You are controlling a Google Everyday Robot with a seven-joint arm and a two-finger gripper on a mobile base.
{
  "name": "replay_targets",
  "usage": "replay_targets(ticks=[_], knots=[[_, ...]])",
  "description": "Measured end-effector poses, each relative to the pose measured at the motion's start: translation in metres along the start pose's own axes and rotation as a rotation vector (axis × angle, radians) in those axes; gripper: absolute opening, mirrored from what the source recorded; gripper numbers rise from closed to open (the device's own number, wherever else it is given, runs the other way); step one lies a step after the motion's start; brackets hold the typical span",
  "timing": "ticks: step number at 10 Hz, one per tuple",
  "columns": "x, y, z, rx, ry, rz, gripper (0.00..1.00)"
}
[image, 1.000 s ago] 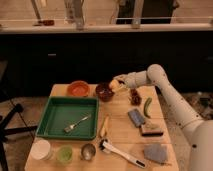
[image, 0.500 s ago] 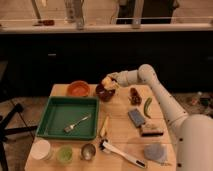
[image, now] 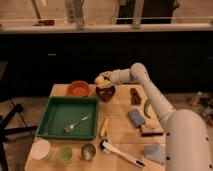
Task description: Place apple in red bowl
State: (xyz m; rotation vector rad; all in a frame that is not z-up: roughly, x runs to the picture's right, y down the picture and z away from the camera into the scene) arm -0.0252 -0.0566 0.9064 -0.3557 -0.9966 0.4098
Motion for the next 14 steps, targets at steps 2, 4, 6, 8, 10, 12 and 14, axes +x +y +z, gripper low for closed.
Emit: replay_targets(ticks=[2, 4, 6, 8, 10, 12, 14], knots=[[-0.004, 0.001, 0.014, -0.033, 0.003, -0.009, 0.00], [-0.004, 0.000, 0.021, -0.055, 0.005, -0.010, 0.00], [-0.005, -0.001, 0.032, -0.079, 0.004, -0.011, 0.00], [-0.007, -0.002, 0.042, -0.096, 0.001, -0.011, 0.00], [-0.018, -0.002, 0.065, -0.128, -0.012, -0.020, 0.00], [-0.024, -0.001, 0.080, -0.153, -0.021, -0.026, 0.00], [-0.026, 0.001, 0.090, -0.165, -0.023, -0.027, 0.00]])
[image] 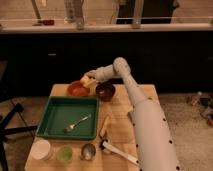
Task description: Place apple in red bowl
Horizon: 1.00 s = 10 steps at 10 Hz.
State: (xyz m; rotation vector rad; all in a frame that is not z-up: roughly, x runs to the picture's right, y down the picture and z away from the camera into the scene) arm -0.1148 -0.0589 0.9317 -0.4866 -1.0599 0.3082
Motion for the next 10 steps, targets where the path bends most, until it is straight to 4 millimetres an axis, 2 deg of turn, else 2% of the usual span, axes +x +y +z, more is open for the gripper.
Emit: replay_targets(ticks=[4, 10], knots=[[0.003, 0.004, 0.020, 0.033, 0.015, 0.022, 0.00], [0.013, 0.014, 0.027, 0.133, 0.045, 0.068, 0.00]])
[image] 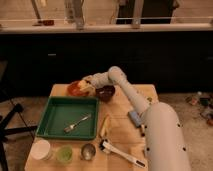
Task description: Place apple in red bowl
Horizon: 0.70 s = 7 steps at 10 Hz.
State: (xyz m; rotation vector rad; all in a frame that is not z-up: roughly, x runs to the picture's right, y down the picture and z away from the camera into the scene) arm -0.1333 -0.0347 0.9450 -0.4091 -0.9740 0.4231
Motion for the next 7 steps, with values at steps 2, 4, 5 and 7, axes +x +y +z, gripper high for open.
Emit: replay_targets(ticks=[2, 4, 5, 7], knots=[[0.002, 0.000, 0.003, 0.006, 0.006, 0.007, 0.00], [0.004, 0.000, 0.006, 0.009, 0.011, 0.014, 0.00], [0.006, 0.000, 0.008, 0.008, 0.013, 0.017, 0.00], [0.008, 0.003, 0.011, 0.002, 0.018, 0.020, 0.00]])
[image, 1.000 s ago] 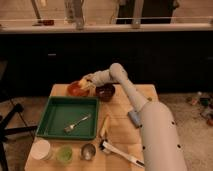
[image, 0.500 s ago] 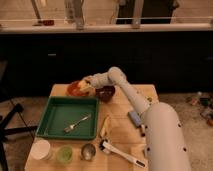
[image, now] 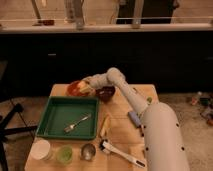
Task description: Place apple in red bowl
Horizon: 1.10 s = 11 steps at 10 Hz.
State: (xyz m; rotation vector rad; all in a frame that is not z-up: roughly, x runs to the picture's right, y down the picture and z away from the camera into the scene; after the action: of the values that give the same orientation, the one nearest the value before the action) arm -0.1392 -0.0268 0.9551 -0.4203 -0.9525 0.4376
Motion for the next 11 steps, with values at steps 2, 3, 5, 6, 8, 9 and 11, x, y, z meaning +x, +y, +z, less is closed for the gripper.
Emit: replay_targets(ticks=[2, 3, 5, 6, 8, 9, 11], knots=[[0.0029, 0.0004, -0.0002, -0.006, 0.000, 0.001, 0.04], [0.0032, 0.0004, -0.0004, -0.006, 0.000, 0.001, 0.04], [0.0036, 0.0007, 0.0002, -0.007, 0.000, 0.001, 0.04], [0.0040, 0.0010, 0.0005, -0.007, 0.000, 0.001, 0.04], [0.0039, 0.0007, 0.0003, -0.007, 0.000, 0.001, 0.04], [0.0039, 0.0009, 0.0006, -0.007, 0.000, 0.001, 0.04], [0.0037, 0.0009, 0.0007, -0.007, 0.000, 0.001, 0.04]])
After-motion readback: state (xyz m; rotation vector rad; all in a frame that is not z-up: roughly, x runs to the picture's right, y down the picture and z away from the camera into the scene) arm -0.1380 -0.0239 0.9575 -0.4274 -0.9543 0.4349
